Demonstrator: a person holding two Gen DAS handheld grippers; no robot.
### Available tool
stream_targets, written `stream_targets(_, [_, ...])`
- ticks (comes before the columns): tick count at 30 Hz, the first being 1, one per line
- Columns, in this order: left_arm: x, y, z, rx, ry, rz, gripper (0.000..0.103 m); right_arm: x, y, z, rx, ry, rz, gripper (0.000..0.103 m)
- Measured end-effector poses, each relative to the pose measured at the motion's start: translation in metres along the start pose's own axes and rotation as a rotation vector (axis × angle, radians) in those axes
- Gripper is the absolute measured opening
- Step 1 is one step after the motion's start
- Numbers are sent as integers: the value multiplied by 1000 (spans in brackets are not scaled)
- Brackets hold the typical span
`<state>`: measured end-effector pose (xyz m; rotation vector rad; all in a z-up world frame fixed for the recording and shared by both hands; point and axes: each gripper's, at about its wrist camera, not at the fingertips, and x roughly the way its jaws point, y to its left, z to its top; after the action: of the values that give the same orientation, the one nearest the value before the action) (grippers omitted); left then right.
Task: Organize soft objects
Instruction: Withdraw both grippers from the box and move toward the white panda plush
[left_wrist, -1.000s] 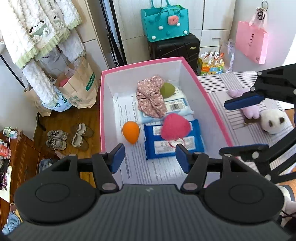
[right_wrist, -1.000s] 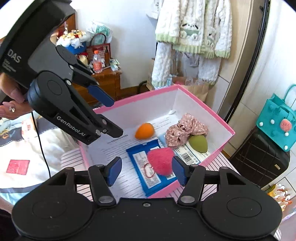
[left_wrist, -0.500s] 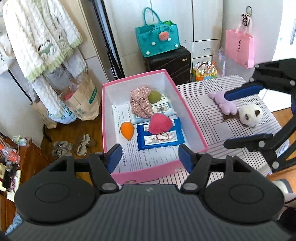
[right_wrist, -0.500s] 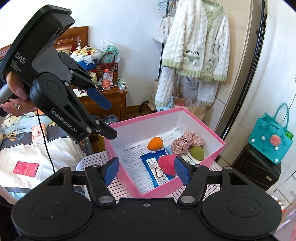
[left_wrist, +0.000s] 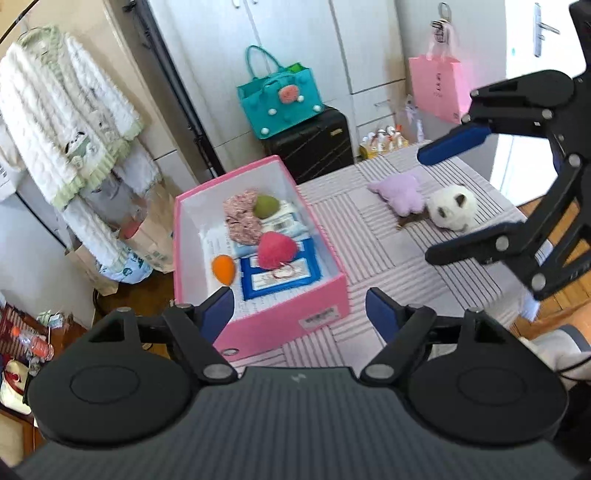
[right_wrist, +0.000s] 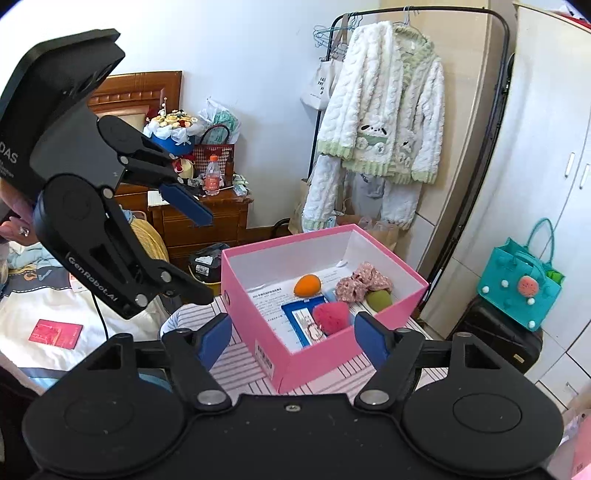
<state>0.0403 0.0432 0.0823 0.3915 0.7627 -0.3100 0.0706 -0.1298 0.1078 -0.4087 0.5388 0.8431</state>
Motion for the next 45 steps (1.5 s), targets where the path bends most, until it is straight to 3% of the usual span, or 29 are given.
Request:
stream_targets(10, [-5,-47,-22,52,-53,-67,91,-35,3,-46,70,-29,-1,86])
stream_targets(18, [10,-75,-37,45,-130,-136,93,-50,0,-93,160,-50,-37,90])
stream_targets(24, [34,-80,-42,-15,-166,-186,96,-41,-13,-134,246,-42,-98,91])
stream_targets(29, [67,-82,-50,-85,-154,-182,96,-30,-26,-166,297,-46,-141,91])
stream_targets(35, [98,-89,-37,-147,-218,-260,96,-22,-41,-201,338,-180,-186,91])
stream_targets(40, [123,-110,-14,-142,-269,-371,96,-16,-59,-217,363,-275,-308,91])
stream_targets(45, [147,-125,6,-186,-335,-442,96,-3,-84,-230,440,-234,-462,91])
